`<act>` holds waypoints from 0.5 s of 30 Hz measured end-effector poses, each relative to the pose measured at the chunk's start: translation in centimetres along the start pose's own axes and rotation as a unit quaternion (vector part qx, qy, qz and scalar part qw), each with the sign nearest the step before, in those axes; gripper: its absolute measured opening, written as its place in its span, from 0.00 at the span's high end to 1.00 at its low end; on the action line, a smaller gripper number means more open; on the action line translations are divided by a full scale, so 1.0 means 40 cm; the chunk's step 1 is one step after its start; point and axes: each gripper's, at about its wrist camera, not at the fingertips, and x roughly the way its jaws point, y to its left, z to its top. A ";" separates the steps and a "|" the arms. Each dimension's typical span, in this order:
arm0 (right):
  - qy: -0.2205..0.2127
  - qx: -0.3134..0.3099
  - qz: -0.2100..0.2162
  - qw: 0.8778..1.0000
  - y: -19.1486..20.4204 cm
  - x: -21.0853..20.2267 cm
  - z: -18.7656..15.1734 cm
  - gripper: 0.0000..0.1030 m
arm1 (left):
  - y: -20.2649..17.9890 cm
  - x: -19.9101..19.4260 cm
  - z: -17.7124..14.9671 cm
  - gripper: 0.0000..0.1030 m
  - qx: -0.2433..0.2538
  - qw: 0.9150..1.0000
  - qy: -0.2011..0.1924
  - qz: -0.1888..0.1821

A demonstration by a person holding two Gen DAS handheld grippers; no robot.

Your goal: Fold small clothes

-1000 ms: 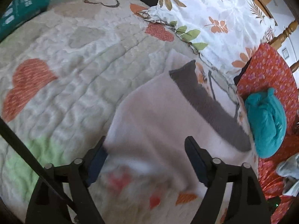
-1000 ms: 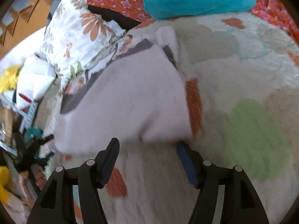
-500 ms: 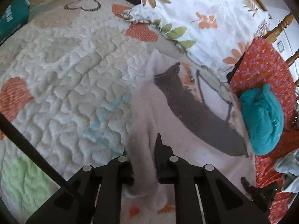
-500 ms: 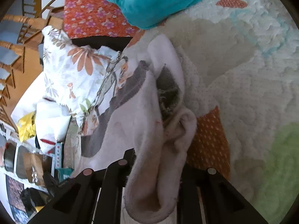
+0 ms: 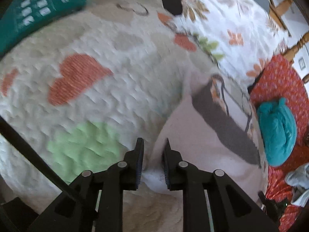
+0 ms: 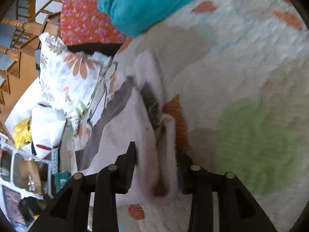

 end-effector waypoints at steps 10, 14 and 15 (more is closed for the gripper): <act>-0.008 -0.178 -0.014 0.984 0.322 -0.032 -0.049 0.49 | -0.021 -0.127 0.133 0.37 0.021 0.995 -0.078 0.050; 0.071 -0.245 -0.007 0.967 0.472 0.138 -0.141 0.48 | -0.008 -0.146 0.189 0.35 0.032 0.989 -0.117 0.085; 0.091 -0.267 -0.010 0.959 0.513 0.195 -0.173 0.48 | 0.005 -0.147 0.198 0.35 0.022 0.990 -0.115 0.085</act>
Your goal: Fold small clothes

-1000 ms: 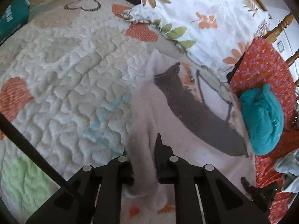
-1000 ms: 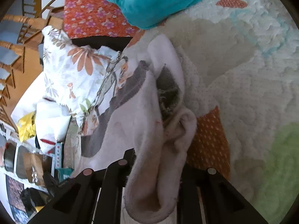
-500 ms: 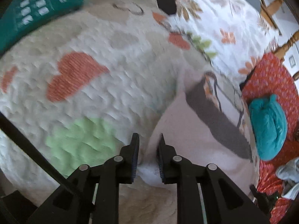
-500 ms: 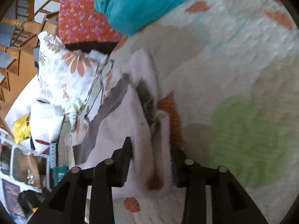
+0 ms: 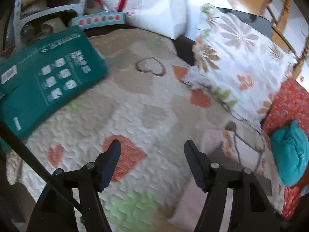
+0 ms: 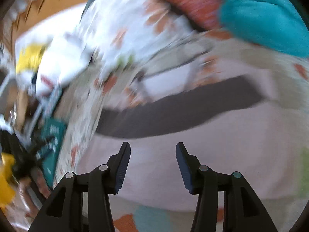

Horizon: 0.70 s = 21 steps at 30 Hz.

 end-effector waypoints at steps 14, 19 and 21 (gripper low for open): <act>0.093 -0.176 -0.079 0.977 0.391 0.521 0.116 0.70 | 0.145 0.002 0.036 0.35 -0.094 0.995 0.025 -0.037; 0.102 -0.201 -0.054 0.973 0.422 0.440 0.124 0.64 | 0.186 0.000 0.039 0.35 -0.126 0.991 0.026 -0.038; 0.098 -0.201 -0.036 0.974 0.429 0.395 0.097 0.49 | 0.199 -0.005 0.038 0.35 -0.134 0.990 0.019 -0.032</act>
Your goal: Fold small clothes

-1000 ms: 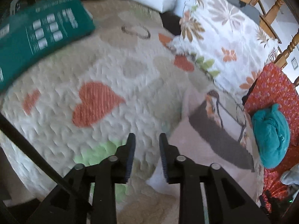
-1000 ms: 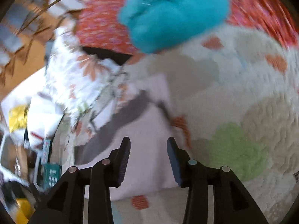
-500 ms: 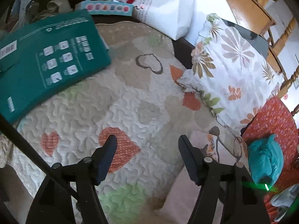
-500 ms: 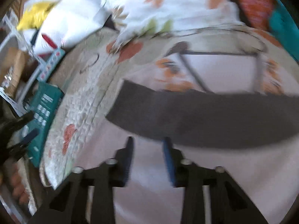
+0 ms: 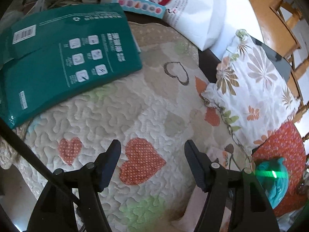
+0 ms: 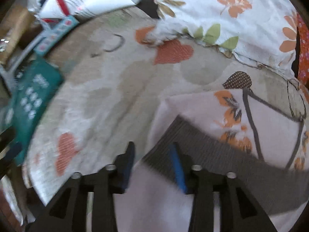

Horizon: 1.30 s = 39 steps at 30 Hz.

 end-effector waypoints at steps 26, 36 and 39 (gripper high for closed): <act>0.011 -0.150 -0.216 0.965 0.193 0.043 -0.237 0.87 | 0.002 -0.015 -0.039 0.35 -0.008 1.000 -0.008 0.008; -0.105 0.094 -0.061 0.988 -0.194 -0.328 -0.240 0.89 | -0.133 -0.008 -0.122 0.35 0.055 0.998 0.003 -0.004; -0.143 0.176 -0.078 0.971 -0.407 -0.456 -0.336 0.89 | -0.203 0.009 -0.182 0.35 0.096 0.995 0.016 -0.009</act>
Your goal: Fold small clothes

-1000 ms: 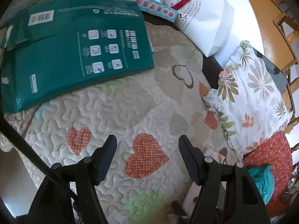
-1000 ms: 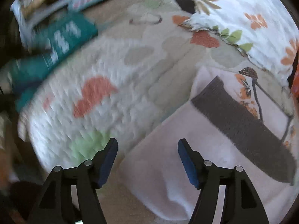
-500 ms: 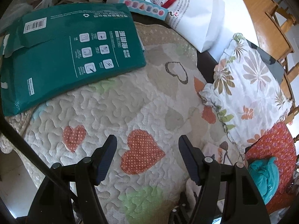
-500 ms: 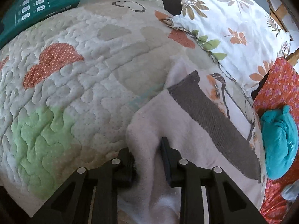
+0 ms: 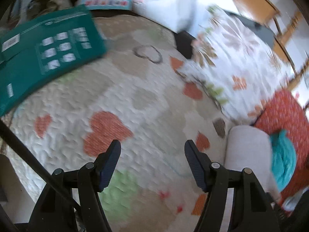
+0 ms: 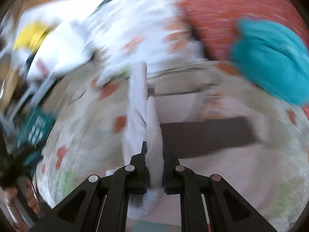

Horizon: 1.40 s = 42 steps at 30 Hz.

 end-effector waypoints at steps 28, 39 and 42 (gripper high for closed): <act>0.027 0.085 0.060 0.994 -0.389 -0.080 -0.217 0.78 | -0.525 0.102 -0.419 0.35 0.303 0.943 0.094 -0.101; -0.016 0.144 -0.057 0.988 -0.471 -0.151 -0.138 0.72 | -0.522 0.142 -0.477 0.33 0.328 0.934 0.119 -0.080; -0.013 0.140 -0.020 0.990 -0.465 -0.069 -0.046 0.51 | -0.522 0.143 -0.473 0.33 0.318 0.936 0.127 -0.082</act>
